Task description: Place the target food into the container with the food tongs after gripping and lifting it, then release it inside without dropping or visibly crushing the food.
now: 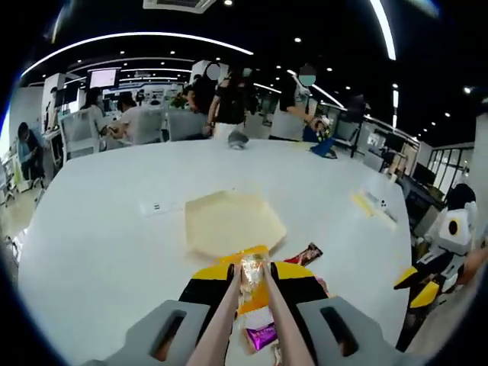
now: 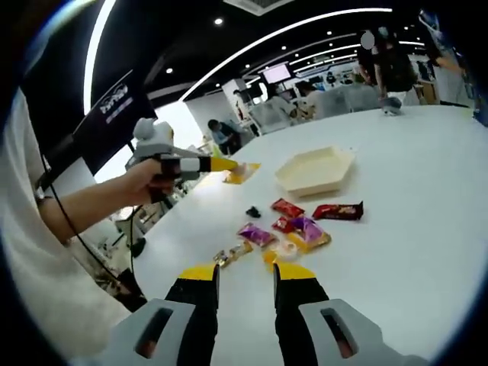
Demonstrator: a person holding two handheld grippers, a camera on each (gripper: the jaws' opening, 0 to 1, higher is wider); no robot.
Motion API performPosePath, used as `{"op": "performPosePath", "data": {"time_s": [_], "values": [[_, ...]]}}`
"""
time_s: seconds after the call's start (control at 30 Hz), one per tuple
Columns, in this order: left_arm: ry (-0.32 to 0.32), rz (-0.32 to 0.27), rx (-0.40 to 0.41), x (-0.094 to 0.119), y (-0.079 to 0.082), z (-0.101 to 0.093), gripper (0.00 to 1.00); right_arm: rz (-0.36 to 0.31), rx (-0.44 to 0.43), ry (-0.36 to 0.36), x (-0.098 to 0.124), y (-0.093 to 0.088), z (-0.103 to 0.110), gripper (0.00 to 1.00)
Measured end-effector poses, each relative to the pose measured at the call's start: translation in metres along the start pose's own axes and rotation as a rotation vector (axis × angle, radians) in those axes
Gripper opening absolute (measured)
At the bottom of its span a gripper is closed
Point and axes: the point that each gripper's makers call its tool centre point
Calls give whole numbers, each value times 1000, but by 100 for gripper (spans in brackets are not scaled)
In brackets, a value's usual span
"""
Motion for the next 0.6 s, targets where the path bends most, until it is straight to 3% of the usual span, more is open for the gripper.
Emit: {"op": "performPosePath", "data": {"time_s": [0.6], "values": [[-45,-5,-39,-34,18,-6,17,-16,0,-20,7,2,-4,27]]}}
Point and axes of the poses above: the point that each gripper's makers call its tool centre point, and the gripper's own axes: x roughly backward along the fingers, z roughly to its left, y roughly out of its top, and after that the axes turned 11 degrees about -z, right-handed
